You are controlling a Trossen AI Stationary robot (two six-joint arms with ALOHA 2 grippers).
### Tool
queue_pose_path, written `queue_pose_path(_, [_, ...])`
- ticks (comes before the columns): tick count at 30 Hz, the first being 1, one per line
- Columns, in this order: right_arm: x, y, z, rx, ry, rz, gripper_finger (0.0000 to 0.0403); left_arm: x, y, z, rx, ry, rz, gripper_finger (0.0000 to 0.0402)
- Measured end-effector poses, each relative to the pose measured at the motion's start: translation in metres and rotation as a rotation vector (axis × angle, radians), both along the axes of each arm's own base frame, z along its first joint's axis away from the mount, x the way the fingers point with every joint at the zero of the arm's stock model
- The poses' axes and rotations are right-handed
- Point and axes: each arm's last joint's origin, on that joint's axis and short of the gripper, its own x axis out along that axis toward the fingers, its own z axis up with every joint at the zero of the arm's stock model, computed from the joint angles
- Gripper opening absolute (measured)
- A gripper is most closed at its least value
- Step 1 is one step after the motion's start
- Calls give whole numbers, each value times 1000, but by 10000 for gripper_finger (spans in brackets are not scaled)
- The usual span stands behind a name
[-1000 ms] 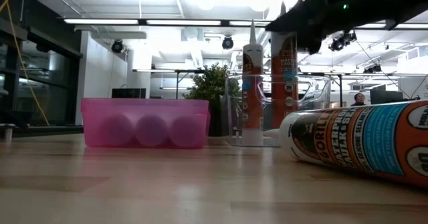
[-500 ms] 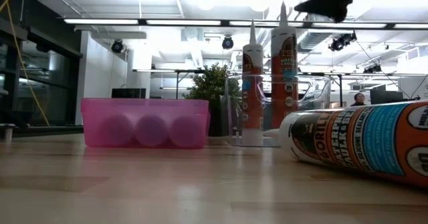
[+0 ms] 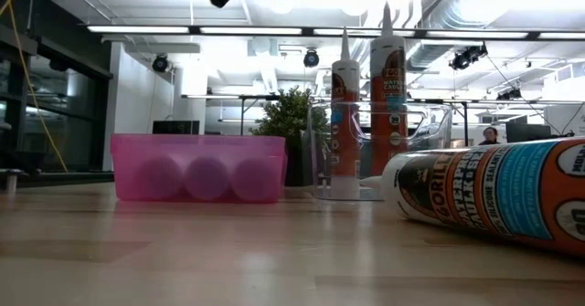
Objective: Pick & place silicon tubes, Sealant and Lysol wipes
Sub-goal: Put the orange sealant into the transparent bin
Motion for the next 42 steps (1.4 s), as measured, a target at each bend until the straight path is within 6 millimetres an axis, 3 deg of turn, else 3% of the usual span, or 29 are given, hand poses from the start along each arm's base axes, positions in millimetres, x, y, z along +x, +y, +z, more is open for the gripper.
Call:
queue_pose_path(5, [10,17,-6,245,194,13,282,-5,-9,-5,27,54,-40,370])
queue_pose_path(12, [42,63,-47,565,472,-16,282,-7,-10,-7,59,78,-69,370])
queue_pose_path(19, [80,126,-92,674,562,-26,282,-11,-15,-13,75,139,-108,370])
queue_pose_path(23, [99,148,-116,726,578,-50,282,-14,-19,-15,93,170,-137,370])
queue_pose_path(28, [117,160,-138,756,578,-78,282,-20,-25,-20,116,227,-165,370])
queue_pose_path(36, [143,161,-165,749,564,-78,282,-34,-40,-34,125,272,-226,370])
queue_pose_path(42, [149,153,-170,697,555,-83,282,-58,-42,-33,33,124,-145,370])
